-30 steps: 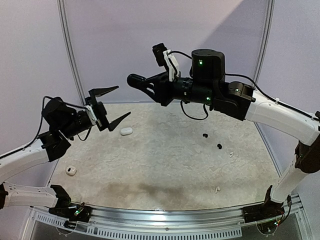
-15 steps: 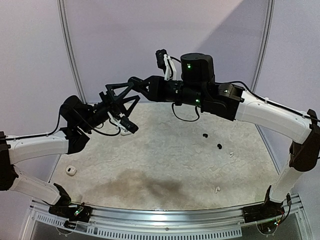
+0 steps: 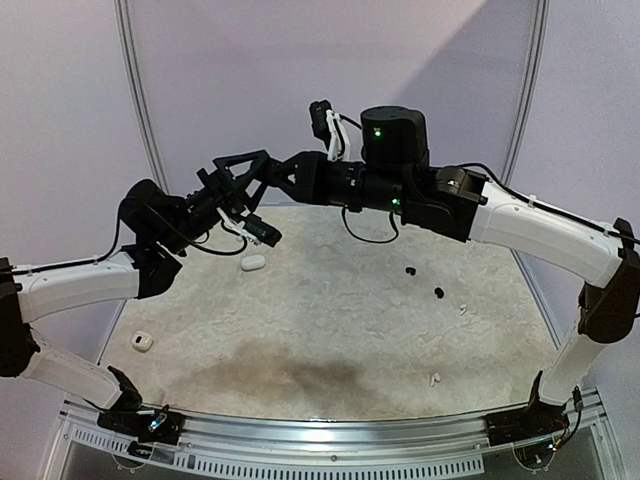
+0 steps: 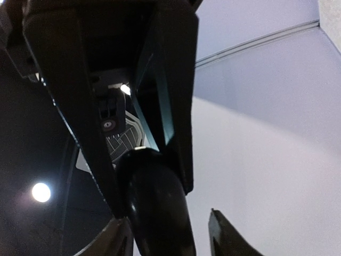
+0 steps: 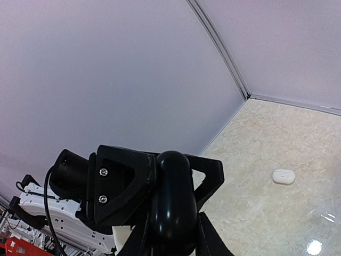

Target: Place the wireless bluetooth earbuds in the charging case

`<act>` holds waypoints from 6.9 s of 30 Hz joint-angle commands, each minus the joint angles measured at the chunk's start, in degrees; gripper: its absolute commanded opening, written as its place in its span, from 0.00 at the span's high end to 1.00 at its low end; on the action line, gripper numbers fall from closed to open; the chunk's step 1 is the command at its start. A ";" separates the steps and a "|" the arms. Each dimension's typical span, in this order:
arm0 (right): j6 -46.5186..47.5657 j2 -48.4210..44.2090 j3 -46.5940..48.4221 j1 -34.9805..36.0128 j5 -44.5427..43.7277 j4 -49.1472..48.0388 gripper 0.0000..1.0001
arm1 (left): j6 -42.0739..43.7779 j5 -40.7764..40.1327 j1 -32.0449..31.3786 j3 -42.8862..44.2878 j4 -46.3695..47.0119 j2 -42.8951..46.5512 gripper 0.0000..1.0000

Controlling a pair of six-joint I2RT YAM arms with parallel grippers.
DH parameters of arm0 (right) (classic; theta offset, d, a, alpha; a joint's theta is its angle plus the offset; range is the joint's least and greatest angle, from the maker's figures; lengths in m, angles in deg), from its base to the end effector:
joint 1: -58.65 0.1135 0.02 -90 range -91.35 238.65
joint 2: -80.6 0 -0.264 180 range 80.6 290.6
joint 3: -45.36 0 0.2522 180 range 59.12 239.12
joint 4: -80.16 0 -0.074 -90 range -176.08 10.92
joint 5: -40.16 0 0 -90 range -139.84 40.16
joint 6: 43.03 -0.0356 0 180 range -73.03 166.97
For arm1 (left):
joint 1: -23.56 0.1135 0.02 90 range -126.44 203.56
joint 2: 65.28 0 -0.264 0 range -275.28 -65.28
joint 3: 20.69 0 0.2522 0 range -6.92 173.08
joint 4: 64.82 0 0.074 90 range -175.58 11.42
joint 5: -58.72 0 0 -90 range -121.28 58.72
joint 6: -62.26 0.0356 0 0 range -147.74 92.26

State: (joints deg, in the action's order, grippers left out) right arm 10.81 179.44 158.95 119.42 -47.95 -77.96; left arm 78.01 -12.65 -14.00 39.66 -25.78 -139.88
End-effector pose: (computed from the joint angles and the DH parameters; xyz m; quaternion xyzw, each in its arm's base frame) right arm 0.2007 0.3612 0.4250 -0.1704 0.7301 0.5035 0.4295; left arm 0.2247 -0.1871 0.3511 0.5476 0.0379 0.3938 0.7373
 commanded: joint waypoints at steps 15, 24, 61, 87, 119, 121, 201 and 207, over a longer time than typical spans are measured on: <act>6.46 -0.39 -0.56 -0.23 5.48 -2.29 0.37 | -13.35 -3.75 -0.71 -3.91 -2.94 3.82 1.00; 32.20 -15.10 -13.47 -0.29 9.55 -9.07 0.19 | -67.83 12.60 3.57 10.11 -53.48 12.81 1.00; 34.76 -1.37 -3.42 -0.38 25.42 -14.96 0.68 | -122.00 37.77 4.51 6.23 -22.12 8.82 1.00; 46.61 -4.33 5.29 -0.31 17.11 22.18 1.00 | -81.65 31.75 5.84 13.01 -72.91 12.47 0.01; 53.65 3.67 16.27 2.71 16.78 32.58 1.00 | -94.42 30.99 0.21 14.43 -61.72 8.10 0.72; 53.65 3.80 16.18 2.73 17.05 32.74 1.00 | -95.20 31.64 0.21 14.09 -60.73 8.07 0.78; 56.69 -3.47 16.49 -0.76 16.38 43.13 1.00 | -95.01 35.62 4.59 10.89 -57.93 12.64 0.32; 59.54 0.08 20.71 0.32 14.84 46.59 1.00 | -98.95 35.36 2.14 10.65 -54.78 11.72 0.32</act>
State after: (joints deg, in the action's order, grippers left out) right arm 66.20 176.34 177.40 118.87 -30.47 -38.40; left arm -17.92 22.15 -10.38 49.41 -82.22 -127.25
